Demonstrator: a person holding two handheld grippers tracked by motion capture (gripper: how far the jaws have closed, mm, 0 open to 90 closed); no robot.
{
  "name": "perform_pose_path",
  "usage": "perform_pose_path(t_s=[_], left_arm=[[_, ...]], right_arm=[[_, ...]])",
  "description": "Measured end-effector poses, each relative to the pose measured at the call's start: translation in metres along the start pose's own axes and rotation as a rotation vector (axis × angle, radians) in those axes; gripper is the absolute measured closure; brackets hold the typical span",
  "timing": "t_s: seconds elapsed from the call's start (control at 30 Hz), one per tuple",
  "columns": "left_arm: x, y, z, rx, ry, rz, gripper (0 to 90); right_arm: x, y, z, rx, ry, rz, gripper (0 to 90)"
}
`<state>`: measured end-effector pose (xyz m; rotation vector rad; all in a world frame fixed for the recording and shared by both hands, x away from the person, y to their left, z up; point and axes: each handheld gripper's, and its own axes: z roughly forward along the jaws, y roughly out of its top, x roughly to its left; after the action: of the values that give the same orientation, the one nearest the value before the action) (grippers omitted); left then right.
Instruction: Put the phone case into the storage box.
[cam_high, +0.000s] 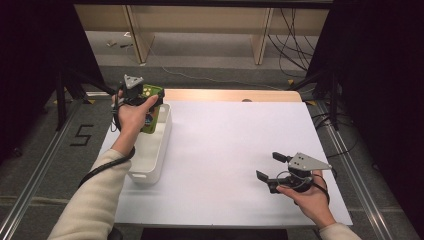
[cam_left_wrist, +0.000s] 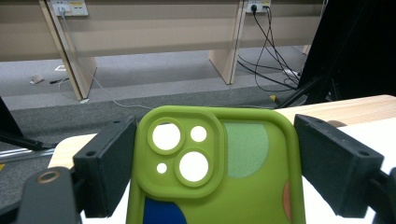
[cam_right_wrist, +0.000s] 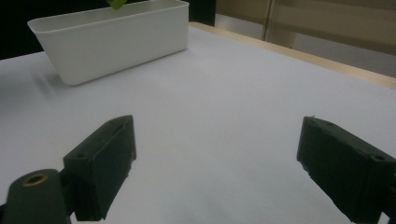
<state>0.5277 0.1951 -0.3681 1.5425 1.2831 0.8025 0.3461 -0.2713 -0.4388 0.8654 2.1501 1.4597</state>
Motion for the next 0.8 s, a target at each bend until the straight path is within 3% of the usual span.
perform_pose_path(t_s=[0.8], left_arm=[[0.001,0.002,0.012,0.007,0.031,-0.005,16.0]], right_arm=[[0.0,0.0,0.0,0.001,0.003,0.0,12.8]])
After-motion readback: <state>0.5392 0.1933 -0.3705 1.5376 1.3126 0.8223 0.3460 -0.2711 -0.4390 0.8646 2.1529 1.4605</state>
